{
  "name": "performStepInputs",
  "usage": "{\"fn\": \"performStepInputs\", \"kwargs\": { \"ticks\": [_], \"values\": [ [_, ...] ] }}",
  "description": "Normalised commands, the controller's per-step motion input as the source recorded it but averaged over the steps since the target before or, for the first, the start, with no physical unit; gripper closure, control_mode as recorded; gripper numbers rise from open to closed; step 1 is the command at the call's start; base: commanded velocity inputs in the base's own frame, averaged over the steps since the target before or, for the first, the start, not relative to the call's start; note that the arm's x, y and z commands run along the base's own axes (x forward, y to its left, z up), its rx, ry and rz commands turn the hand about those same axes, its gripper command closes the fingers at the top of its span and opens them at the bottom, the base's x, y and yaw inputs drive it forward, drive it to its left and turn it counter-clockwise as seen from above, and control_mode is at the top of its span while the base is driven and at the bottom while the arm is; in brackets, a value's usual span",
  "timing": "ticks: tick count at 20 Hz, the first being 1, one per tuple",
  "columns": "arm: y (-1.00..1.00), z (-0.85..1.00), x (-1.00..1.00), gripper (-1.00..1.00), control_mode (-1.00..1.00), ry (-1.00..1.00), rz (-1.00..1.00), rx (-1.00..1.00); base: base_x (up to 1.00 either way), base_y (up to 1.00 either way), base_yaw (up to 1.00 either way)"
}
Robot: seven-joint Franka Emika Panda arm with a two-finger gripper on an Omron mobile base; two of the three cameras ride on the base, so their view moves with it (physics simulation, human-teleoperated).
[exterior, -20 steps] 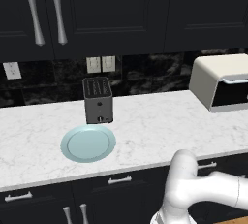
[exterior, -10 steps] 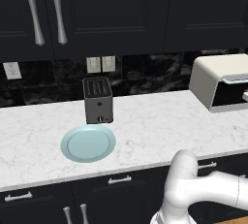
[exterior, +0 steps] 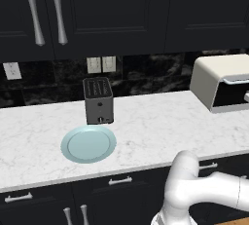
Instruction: Pick up the kebab skewer and baguette bread, and place them inside the toaster oven. Close the toaster oven door and start by setting the timer.
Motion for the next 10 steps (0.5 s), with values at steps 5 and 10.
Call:
{"fn": "performStepInputs", "kwargs": {
  "ticks": [5,10],
  "values": [
    [0.00,0.00,-0.04,-1.00,-1.00,0.00,0.00,0.00,0.00,0.00,0.00],
    [0.00,0.00,-0.01,-1.00,1.00,0.00,0.00,0.00,-0.17,-0.05,0.00]
  ]
}}
